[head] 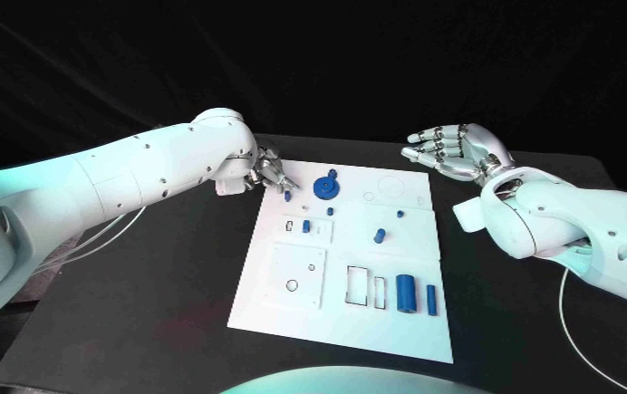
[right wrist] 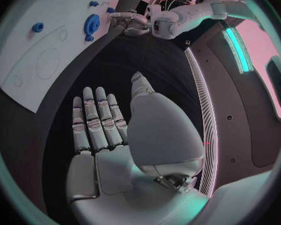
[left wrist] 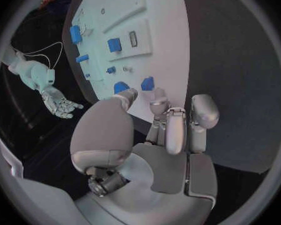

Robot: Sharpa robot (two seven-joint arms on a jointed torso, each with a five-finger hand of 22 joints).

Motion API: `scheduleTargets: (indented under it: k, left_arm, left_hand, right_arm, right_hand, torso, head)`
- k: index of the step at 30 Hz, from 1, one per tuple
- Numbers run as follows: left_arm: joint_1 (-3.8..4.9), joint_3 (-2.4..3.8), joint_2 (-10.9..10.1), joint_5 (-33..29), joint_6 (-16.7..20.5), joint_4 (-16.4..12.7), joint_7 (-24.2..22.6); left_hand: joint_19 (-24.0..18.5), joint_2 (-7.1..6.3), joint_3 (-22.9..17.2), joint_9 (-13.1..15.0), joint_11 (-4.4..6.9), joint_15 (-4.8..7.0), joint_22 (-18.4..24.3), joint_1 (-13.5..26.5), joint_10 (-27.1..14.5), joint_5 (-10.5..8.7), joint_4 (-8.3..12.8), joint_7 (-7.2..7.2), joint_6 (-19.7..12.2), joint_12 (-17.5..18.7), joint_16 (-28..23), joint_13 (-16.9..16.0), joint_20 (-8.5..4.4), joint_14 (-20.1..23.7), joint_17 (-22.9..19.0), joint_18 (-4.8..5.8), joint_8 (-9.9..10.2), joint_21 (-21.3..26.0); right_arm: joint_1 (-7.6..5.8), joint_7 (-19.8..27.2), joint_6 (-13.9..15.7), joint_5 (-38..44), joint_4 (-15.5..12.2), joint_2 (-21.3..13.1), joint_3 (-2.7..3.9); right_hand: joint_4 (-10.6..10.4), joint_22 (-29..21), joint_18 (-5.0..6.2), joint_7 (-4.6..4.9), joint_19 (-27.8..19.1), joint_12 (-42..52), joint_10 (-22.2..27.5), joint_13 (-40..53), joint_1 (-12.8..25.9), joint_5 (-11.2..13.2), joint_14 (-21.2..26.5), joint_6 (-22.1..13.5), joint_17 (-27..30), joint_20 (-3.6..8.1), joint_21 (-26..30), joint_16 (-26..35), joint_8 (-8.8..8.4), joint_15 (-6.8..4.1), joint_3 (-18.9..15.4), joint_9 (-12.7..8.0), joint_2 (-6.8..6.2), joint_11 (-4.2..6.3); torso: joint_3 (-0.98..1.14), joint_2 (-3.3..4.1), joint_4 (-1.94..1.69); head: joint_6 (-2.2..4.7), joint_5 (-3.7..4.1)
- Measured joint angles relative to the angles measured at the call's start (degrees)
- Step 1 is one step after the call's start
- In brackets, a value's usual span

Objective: Assemble the parts on the task board

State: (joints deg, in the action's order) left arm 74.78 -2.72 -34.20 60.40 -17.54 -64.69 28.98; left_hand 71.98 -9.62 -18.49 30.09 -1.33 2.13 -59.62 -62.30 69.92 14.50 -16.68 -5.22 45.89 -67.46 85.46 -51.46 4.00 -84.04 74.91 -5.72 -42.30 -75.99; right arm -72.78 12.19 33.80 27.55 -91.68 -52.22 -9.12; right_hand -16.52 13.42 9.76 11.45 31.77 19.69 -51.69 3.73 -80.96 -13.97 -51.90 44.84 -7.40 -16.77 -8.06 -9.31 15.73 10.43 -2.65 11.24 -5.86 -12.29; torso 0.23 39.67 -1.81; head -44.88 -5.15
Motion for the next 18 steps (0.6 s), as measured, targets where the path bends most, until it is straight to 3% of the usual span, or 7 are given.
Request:
scheduleTargets:
  k: [18]
  left_arm:
    - [-0.01,-0.09,0.0,0.3,-1.3,-0.2,0.1]
  left_hand:
    - [0.0,1.56,0.0,0.4,0.74,0.44,-0.3,-1.6,0.3,0.0,0.0,0.81,1.2,-0.6,0.0,-0.3,0.0,0.0,0.0,0.0,-1.0,0.0]
  right_arm:
    - [0.02,0.0,0.2,0.0,0.3,0.1,0.0]
  right_hand:
    - [0.0,-0.5,0.0,0.0,-0.9,0.0,0.0,0.0,0.5,0.0,0.0,0.0,0.1,0.08,0.4,0.0,0.0,0.0,0.0,-0.1,0.52,0.0]
  torso:
    - [0.01,-0.01,0.07]
  head:
    - [0.12,-0.2]
